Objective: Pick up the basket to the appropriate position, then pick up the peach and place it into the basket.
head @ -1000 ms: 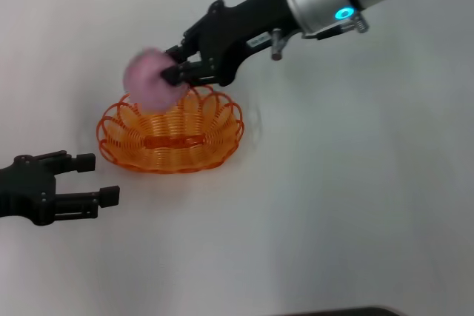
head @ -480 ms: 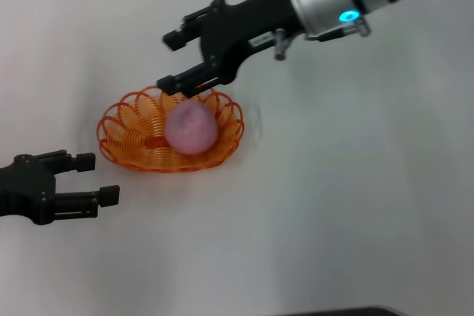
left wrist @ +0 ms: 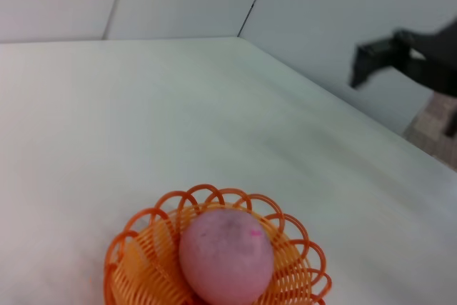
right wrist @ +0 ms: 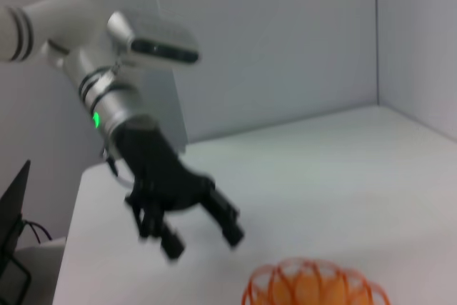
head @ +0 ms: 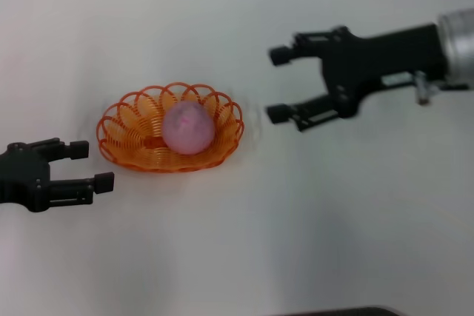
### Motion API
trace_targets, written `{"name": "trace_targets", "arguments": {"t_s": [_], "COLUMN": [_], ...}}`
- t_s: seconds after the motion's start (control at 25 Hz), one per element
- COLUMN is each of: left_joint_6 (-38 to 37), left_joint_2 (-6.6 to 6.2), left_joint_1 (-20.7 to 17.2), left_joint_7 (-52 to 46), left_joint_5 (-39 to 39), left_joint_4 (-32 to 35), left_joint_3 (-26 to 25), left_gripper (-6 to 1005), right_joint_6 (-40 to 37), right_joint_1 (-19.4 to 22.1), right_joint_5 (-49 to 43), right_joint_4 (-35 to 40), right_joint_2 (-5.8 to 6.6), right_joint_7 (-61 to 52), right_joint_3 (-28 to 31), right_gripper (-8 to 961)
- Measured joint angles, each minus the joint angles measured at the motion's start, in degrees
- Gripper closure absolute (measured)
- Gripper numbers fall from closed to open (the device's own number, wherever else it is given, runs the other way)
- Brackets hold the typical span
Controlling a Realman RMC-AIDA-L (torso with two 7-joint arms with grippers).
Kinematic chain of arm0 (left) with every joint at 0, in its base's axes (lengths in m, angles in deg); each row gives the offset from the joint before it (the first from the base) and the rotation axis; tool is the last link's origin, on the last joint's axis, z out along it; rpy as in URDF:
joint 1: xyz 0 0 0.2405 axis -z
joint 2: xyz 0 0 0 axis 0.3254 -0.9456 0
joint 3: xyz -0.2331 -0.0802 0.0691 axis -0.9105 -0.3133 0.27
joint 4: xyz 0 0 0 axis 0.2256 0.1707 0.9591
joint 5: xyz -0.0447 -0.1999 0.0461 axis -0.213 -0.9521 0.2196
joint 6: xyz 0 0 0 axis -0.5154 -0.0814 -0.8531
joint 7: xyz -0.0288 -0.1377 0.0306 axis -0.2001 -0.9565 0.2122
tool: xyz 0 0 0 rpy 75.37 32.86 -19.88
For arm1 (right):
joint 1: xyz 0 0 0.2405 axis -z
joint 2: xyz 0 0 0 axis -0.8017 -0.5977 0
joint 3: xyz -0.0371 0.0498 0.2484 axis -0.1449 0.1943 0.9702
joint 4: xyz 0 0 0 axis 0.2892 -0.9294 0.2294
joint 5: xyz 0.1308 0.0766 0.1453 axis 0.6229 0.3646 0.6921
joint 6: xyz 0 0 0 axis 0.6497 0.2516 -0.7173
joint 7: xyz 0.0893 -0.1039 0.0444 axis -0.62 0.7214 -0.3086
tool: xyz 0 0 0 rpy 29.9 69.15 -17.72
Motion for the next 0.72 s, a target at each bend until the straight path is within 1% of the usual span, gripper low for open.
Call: {"name": "trace_targets", "arguments": {"t_s": [0.12,0.24,0.36,0.48,0.72], "left_joint_6": [0.2,0.8,1.3,1.4,2.3], "left_joint_2": [-0.05,-0.07,-0.08,-0.08,-0.18], "left_joint_1": [0.2,0.5,0.8,0.9,0.9], "left_joint_7": [-0.3,-0.3,-0.3,-0.3,0.0], "left_joint_5": [-0.1,-0.1,0.0,0.2,0.5], "left_joint_4": [0.4,0.5,0.5,0.5,0.2], "left_joint_3": [0.0,0.1,0.3,0.3,0.4], "left_gripper": [108,108,108,108,108], "right_joint_6": [-1.4,-1.4,-1.5,-0.8,0.6], "right_joint_1": [3.2,5.0,5.4,5.5,5.2], "right_joint_5": [-1.5,-2.0,-2.0,-2.0,-3.8], "right_joint_4": [-0.6,-4.8,-10.6,-14.0,-14.5], "right_joint_2": [0.40,0.56,0.58,0.69,0.94], "right_joint_7": [2.4,7.3,12.7,15.1,14.8], "right_joint_3": [2.5,5.1,7.6,9.0,9.5], "right_gripper": [-5,-3,-3,-3,-3]}}
